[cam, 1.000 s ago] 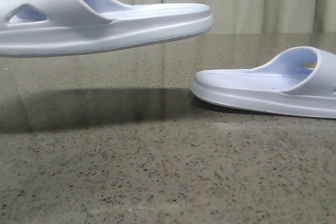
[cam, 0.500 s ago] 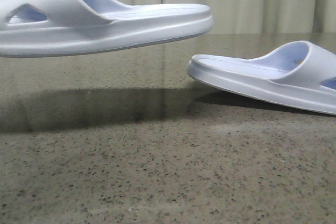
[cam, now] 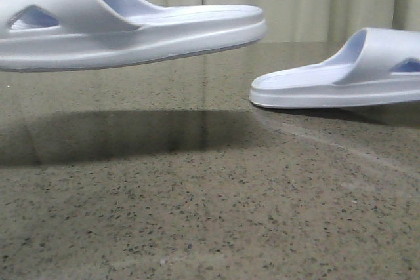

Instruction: Insert blue slippers together front up

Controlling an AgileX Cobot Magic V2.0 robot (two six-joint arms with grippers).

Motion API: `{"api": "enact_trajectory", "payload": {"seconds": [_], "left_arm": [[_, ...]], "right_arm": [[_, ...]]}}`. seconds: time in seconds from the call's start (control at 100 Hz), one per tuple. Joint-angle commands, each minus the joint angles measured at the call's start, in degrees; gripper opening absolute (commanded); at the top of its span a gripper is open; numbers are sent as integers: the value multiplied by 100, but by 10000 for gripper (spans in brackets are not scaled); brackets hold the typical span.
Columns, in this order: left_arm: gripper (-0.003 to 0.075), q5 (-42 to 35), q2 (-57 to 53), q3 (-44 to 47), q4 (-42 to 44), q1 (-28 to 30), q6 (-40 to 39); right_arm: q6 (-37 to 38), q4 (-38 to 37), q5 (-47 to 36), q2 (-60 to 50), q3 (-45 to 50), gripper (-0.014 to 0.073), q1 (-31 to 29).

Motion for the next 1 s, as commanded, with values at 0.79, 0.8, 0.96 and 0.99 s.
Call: {"api": "enact_trajectory", "payload": {"seconds": [0.79, 0.8, 0.96, 0.99], "left_arm": [[16, 352, -29, -143, -277, 13, 43], [16, 366, -29, -143, -277, 13, 43], [16, 571, -29, -143, -277, 13, 49], [16, 631, -29, -143, -277, 13, 49]], "right_arm": [[-648, 797, 2925, -1754, -1896, -107, -14], [-687, 872, 2942, -1754, -1896, -107, -14], [-1414, 1600, 3229, -1754, -1896, -107, -14], [-1451, 1642, 3258, -1754, -1896, -107, -14]]}}
